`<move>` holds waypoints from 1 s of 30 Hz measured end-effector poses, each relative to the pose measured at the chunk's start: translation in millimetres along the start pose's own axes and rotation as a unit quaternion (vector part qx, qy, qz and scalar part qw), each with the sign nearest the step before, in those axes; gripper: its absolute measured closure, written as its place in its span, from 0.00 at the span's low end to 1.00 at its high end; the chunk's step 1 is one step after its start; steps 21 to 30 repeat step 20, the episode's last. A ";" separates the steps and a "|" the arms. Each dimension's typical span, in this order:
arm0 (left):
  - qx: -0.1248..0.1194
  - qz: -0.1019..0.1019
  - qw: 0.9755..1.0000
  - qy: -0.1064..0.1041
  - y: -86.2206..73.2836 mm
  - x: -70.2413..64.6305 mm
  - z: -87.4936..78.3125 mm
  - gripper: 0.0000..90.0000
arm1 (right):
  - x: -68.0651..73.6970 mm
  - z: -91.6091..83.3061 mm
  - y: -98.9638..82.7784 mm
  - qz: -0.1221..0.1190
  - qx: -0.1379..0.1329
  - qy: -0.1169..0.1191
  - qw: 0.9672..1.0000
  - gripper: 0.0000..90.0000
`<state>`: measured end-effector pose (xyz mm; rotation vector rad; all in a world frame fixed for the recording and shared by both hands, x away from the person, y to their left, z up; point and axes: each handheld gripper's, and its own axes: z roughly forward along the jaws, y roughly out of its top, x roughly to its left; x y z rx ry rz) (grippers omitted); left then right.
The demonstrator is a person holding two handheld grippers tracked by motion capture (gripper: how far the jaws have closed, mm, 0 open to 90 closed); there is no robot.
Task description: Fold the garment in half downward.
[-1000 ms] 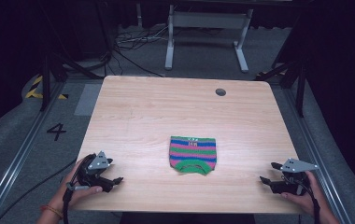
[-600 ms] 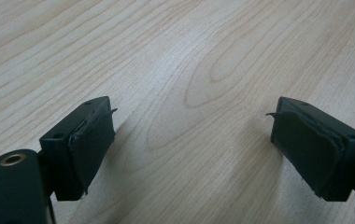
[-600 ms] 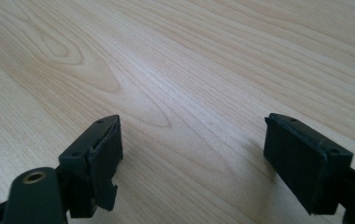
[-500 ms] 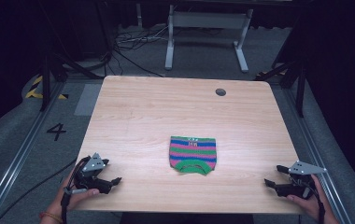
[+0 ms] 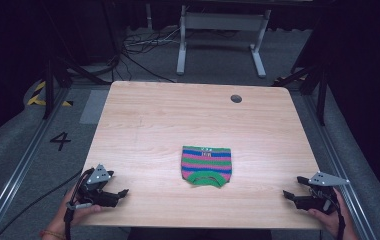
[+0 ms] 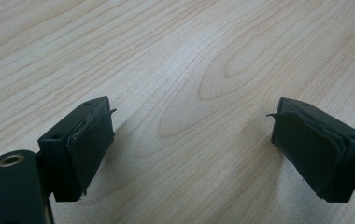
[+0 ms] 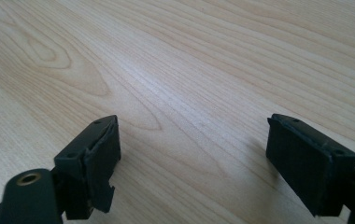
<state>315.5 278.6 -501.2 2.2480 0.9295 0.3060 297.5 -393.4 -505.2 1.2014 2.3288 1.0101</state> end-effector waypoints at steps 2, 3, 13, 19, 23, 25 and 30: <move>0.000 0.000 1.000 0.001 0.1 0.2 0.0 0.15 | 0.0 0.0 0.0 0.000 0.000 0.000 1.000 0.20; 0.000 0.000 1.000 0.001 0.1 0.2 0.0 0.15 | 0.0 0.0 0.0 0.000 0.000 0.000 1.000 0.20; 0.001 -0.002 1.000 0.004 0.3 0.2 0.5 0.13 | 0.0 0.0 0.0 0.000 0.000 0.000 1.000 0.20; 0.005 -0.004 1.000 0.006 0.9 0.5 1.2 0.11 | -0.1 0.0 -0.1 0.001 0.001 -0.002 1.000 0.19; 0.005 -0.004 1.000 0.006 1.0 0.6 1.3 0.11 | -0.2 0.0 0.0 0.001 0.001 -0.002 1.000 0.19; 0.005 -0.004 1.000 0.006 1.0 0.6 1.3 0.11 | -0.2 0.0 0.0 0.001 0.001 -0.002 1.000 0.19; 0.005 -0.004 1.000 0.006 1.0 0.6 1.3 0.11 | -0.2 0.0 0.0 0.001 0.001 -0.002 1.000 0.19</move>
